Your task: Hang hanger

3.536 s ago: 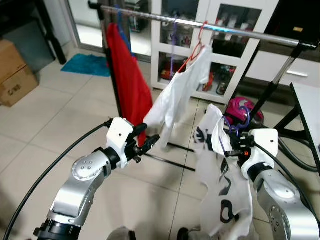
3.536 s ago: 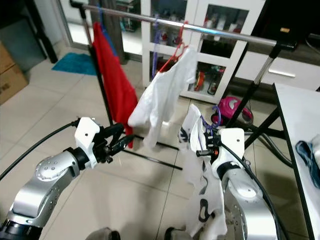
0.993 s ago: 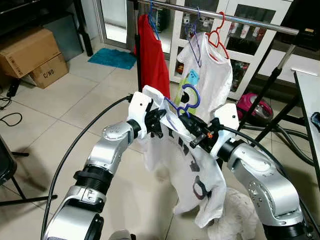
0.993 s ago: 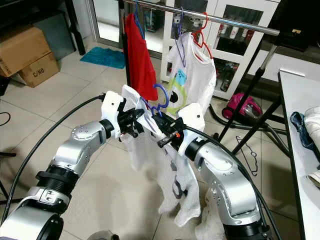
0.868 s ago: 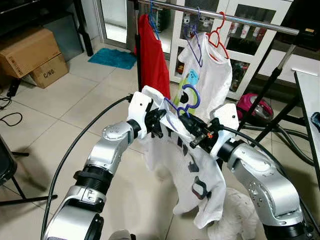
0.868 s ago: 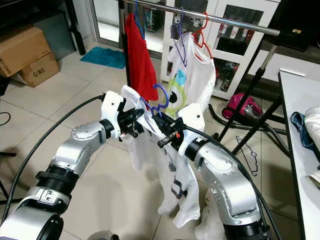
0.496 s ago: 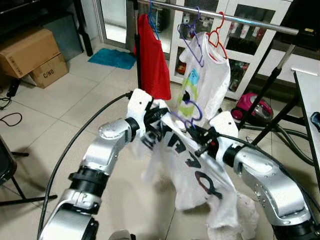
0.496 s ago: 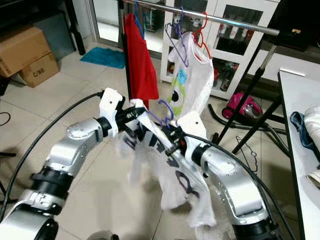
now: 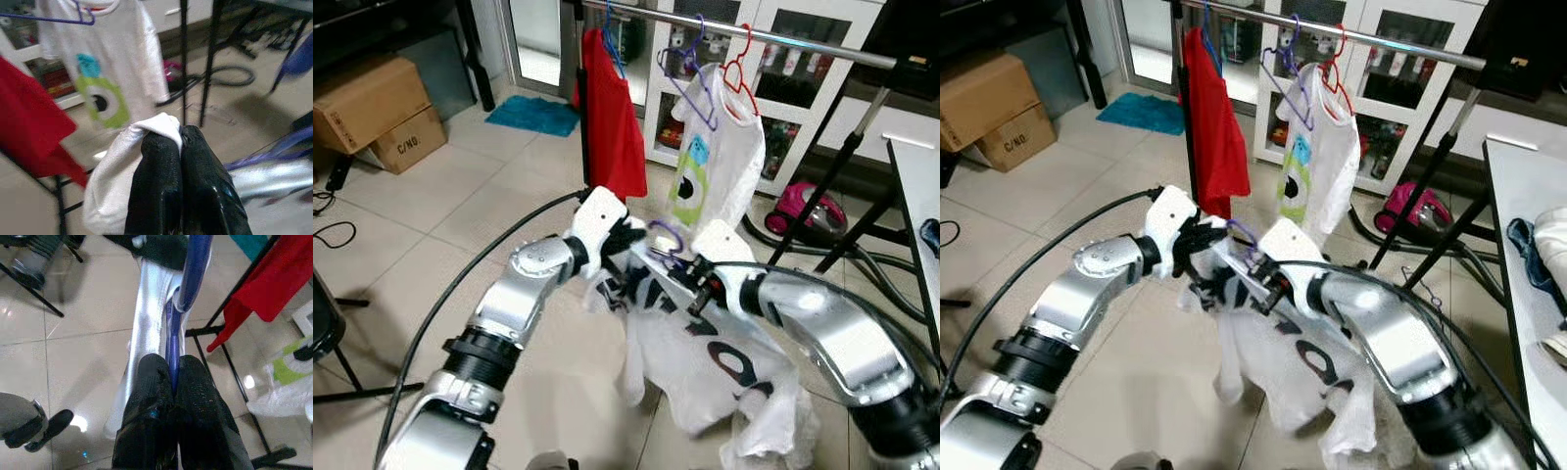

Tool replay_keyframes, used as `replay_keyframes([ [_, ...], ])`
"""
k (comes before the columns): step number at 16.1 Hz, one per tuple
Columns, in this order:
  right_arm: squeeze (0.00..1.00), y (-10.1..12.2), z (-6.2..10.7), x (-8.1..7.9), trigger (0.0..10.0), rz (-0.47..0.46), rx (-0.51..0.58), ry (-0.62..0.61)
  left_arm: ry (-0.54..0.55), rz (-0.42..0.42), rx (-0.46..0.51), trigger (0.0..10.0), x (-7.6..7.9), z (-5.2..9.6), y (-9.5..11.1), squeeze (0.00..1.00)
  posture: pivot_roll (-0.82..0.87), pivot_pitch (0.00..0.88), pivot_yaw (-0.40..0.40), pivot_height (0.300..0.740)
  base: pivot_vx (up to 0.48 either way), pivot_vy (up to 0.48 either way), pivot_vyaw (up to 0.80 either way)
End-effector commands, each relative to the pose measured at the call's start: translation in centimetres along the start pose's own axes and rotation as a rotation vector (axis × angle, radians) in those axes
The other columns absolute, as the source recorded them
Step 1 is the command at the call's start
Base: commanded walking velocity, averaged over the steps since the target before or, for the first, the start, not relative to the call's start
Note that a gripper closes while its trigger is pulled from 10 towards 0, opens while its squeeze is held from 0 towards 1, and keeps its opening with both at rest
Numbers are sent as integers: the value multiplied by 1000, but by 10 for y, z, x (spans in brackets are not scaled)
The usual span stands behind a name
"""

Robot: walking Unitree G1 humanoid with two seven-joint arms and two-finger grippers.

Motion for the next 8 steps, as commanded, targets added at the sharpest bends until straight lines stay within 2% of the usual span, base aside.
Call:
replay_keyframes([
  [1,0,11,3,2,0,29,21,1,19,-60,-8,0,-5,0,4,0,-36,0,-38,740,0,0,0],
  [2,0,19,6,6,0,30,42,-6,31,-81,-43,0,-8,2,-3,0,-36,0,-38,740,0,0,0],
  [3,0,24,17,13,0,82,28,2,79,-107,-117,0,-18,8,-16,0,-36,0,-38,740,0,0,0],
  [4,0,24,20,15,0,95,21,5,92,-109,-131,0,-21,10,-18,0,-36,0,-38,740,0,0,0],
  [6,0,24,39,27,0,114,-8,2,194,-146,-216,0,-43,24,-32,0,-36,0,-33,740,0,0,0],
  [7,0,20,49,35,0,121,-33,-10,248,-153,-220,0,-55,31,-33,0,-36,0,-32,740,0,0,0],
  [8,0,16,54,39,0,121,-47,-13,275,-153,-208,0,-62,34,-30,0,-36,0,-32,740,0,0,0],
])
Point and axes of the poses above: a point about 5 cm out from each wrist's last joint towards the gripper, its own z axis pointing back from the gripper into the wrist, its own y axis along the axis of the wrist's last joint, x = y × z, the point moved 2 cm from there along -z, pointing out of the wrist towards the gripper, and after that the axes turned 8 degrees about -z, right-handed, at the moved point
